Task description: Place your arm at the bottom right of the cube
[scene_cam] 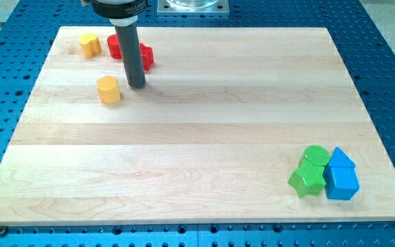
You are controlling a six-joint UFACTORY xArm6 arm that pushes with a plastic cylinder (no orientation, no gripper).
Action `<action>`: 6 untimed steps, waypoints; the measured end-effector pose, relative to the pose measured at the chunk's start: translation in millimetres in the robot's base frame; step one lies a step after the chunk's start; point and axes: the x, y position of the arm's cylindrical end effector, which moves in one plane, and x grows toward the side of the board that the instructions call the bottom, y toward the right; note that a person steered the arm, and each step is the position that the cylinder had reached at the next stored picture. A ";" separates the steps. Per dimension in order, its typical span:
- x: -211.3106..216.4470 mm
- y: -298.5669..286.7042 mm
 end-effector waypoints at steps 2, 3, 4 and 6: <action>52.7 136.2; 50.6 243.2; 99.1 334.1; 232.9 417.3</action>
